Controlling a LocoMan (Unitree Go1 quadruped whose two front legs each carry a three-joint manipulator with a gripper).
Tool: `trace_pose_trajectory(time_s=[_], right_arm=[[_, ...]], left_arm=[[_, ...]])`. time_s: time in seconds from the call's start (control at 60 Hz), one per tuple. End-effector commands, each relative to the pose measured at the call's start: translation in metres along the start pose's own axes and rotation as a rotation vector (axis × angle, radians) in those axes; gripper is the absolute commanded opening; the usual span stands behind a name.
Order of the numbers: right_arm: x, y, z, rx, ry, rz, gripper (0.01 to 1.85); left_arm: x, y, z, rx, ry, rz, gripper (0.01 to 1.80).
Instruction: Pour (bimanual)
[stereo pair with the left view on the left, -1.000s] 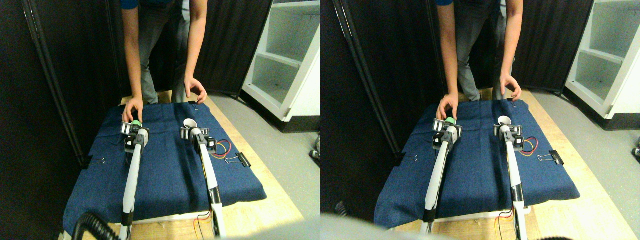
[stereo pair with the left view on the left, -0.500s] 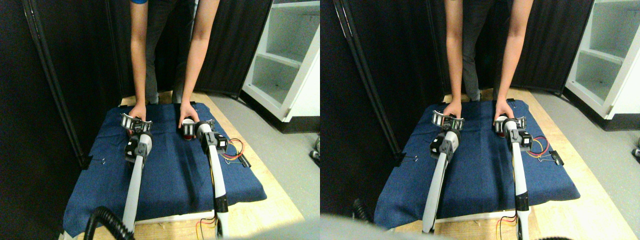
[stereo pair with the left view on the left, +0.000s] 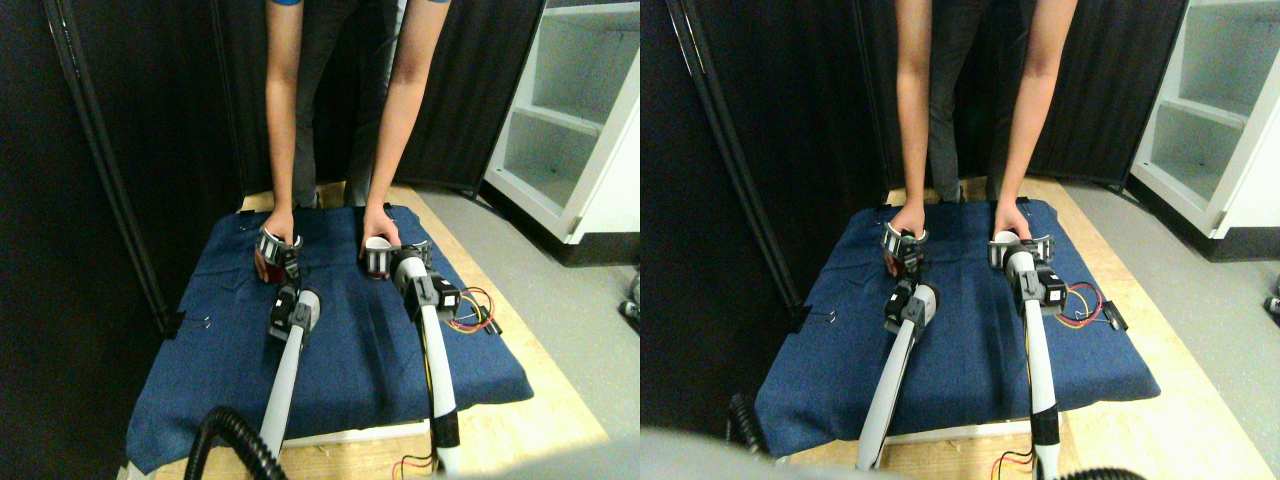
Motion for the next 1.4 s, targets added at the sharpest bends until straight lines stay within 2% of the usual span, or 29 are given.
trace_pose_trajectory(time_s=[0.017, 0.167, 0.267, 0.35, 0.367, 0.417, 0.45, 0.533, 0.6, 0.617, 0.633, 0.65, 0.767, 0.833, 0.867, 0.9, 0.933, 0.95, 1.067, 1.2, 1.267, 1.283, 1.317, 1.367, 1.4], right_arm=[[-0.0026, 0.0096, -0.0031, -0.017, -0.031, 0.065, 1.32], [-0.0027, 0.0086, -0.0038, -0.028, -0.099, 0.078, 1.01], [-0.0026, 0.0085, -0.0036, -0.035, -0.108, 0.072, 0.99], [-0.0033, 0.0079, -0.0034, -0.038, -0.106, 0.06, 0.99], [-0.0033, 0.0079, -0.0034, -0.038, -0.106, 0.06, 0.99], [-0.0029, 0.0072, -0.0031, -0.033, -0.108, 0.061, 0.99], [-0.003, 0.0069, -0.0028, -0.031, -0.106, 0.058, 1.0], [-0.0027, 0.0064, -0.0024, -0.031, -0.106, 0.059, 1.0], [-0.0028, 0.0061, -0.0016, -0.034, -0.106, 0.057, 1.01], [-0.003, 0.0061, -0.0016, -0.033, -0.108, 0.056, 1.01], [-0.003, 0.0061, -0.0016, -0.033, -0.108, 0.056, 1.01], [-0.0027, 0.0059, -0.001, -0.035, -0.107, 0.06, 1.01], [-0.0015, 0.0061, 0.0, -0.03, -0.109, 0.068, 0.99], [-0.0028, 0.0061, -0.0007, -0.034, -0.113, 0.062, 1.0], [-0.0024, 0.0061, -0.0007, -0.032, -0.113, 0.063, 0.99], [-0.0018, 0.0061, -0.0006, -0.032, -0.11, 0.065, 0.99], [-0.0016, 0.0061, -0.0007, -0.031, -0.11, 0.065, 0.99], [-0.0013, 0.0059, -0.0009, -0.031, -0.108, 0.063, 1.0], [0.0, 0.0055, -0.0016, -0.023, -0.103, 0.065, 1.0], [0.0023, 0.0053, -0.0015, -0.027, -0.102, 0.068, 0.98], [0.0035, 0.0057, -0.0009, -0.024, -0.109, 0.071, 0.99], [0.0035, 0.0058, -0.0006, -0.024, -0.108, 0.07, 0.98], [0.0034, 0.0059, -0.0006, -0.021, -0.109, 0.069, 0.98], [0.0026, 0.0065, -0.0005, -0.019, -0.112, 0.064, 0.99], [0.0027, 0.0066, -0.0004, -0.024, -0.117, 0.06, 1.0]], left_arm=[[-0.0002, -0.0015, 0.0006, -0.02, 0.002, -0.018, 0.78], [-0.004, -0.0031, 0.0017, -0.022, 0.013, -0.009, 0.78], [-0.0061, -0.0045, 0.0026, -0.035, 0.055, -0.007, 0.84], [-0.0056, -0.0037, 0.0044, -0.03, 0.146, -0.016, 1.13], [-0.0056, -0.0037, 0.0044, -0.03, 0.146, -0.016, 1.13], [-0.0056, -0.0039, 0.0045, -0.007, 0.166, -0.025, 1.33], [-0.0053, -0.0041, 0.0037, 0.003, 0.176, -0.042, 1.39], [-0.0057, -0.0041, 0.0018, -0.024, 0.15, -0.064, 1.32], [-0.0049, -0.0035, -0.0002, -0.034, 0.091, -0.105, 1.06], [-0.0053, -0.004, -0.0006, -0.029, 0.061, -0.117, 0.98], [-0.0053, -0.004, -0.0006, -0.029, 0.061, -0.117, 0.98], [-0.0055, -0.0045, -0.001, -0.019, 0.035, -0.128, 0.9], [-0.0064, -0.0059, -0.0009, 0.013, 0.014, -0.149, 0.81], [-0.005, -0.005, 0.0009, -0.008, 0.074, -0.127, 0.97], [-0.0029, -0.0034, 0.0019, -0.009, 0.151, -0.102, 1.25], [-0.0015, -0.0023, 0.0021, -0.006, 0.202, -0.094, 1.45], [-0.0015, -0.002, 0.0021, -0.013, 0.214, -0.094, 1.49], [-0.0005, -0.0012, 0.0018, 0.0, 0.219, -0.095, 1.62], [0.0002, -0.0007, 0.0009, -0.018, 0.23, -0.092, 1.66], [0.0018, 0.0, 0.0, -0.008, 0.22, -0.105, 1.63], [0.0017, -0.0006, -0.0007, -0.036, 0.192, -0.114, 1.56], [0.0015, -0.0009, -0.0013, -0.034, 0.157, -0.132, 1.51], [0.0013, -0.0011, -0.0016, -0.035, 0.139, -0.138, 1.47], [0.0007, -0.003, -0.0026, -0.047, 0.032, -0.176, 1.16], [0.0009, -0.0037, -0.003, -0.022, -0.012, -0.189, 1.04]])
